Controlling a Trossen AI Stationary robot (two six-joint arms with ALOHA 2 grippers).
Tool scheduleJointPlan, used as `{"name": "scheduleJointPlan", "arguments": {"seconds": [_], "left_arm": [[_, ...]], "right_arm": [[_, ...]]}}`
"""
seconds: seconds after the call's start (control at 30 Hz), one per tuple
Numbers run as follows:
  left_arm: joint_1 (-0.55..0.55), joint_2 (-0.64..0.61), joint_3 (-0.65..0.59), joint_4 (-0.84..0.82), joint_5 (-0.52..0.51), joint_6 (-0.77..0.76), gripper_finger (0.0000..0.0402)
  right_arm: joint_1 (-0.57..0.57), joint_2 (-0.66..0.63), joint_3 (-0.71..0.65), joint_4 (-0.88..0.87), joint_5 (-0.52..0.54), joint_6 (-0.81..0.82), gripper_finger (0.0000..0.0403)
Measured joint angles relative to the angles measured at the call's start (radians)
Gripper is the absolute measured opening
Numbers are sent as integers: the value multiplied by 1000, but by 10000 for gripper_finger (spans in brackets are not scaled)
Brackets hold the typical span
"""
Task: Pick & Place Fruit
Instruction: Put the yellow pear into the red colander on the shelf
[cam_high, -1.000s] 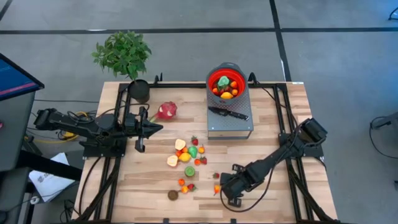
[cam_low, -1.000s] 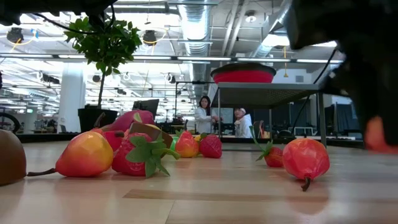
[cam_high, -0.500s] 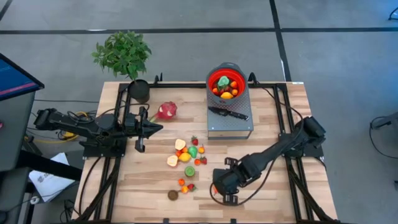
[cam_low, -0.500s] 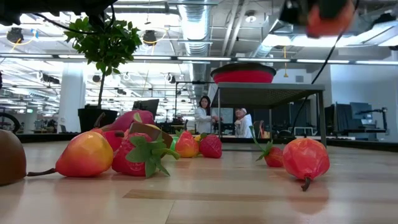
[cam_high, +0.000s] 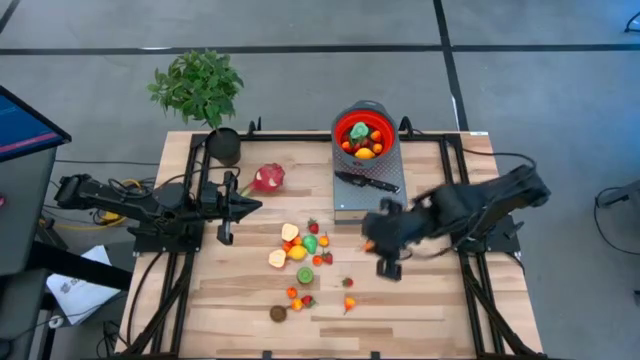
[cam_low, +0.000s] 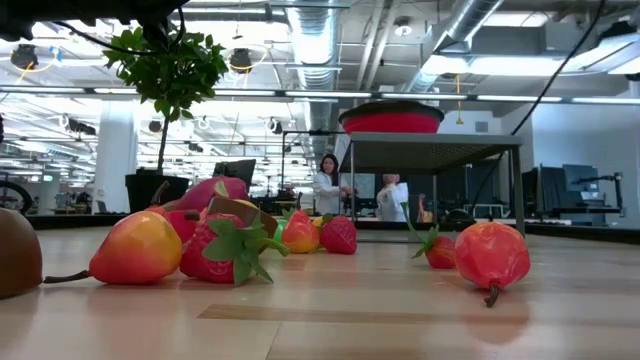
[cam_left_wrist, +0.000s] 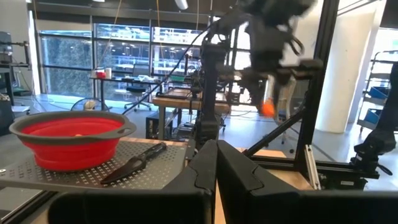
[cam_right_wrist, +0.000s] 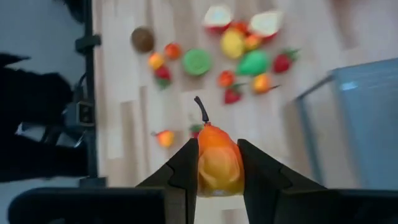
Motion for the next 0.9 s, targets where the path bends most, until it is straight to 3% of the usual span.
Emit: {"name": "scheduleJointPlan", "arguments": {"seconds": [0.5,0.73,0.9], "left_arm": [[0,0,0,0,0,0,3],[0,0,0,0,0,0,3],[0,0,0,1,0,3,3]], "right_arm": [[-288,-203,-1,-114,38,-412,82],[-486,-195,-2,-100,25,-573,82],[-616,-140,-2,-24,-86,-710,82]]}}
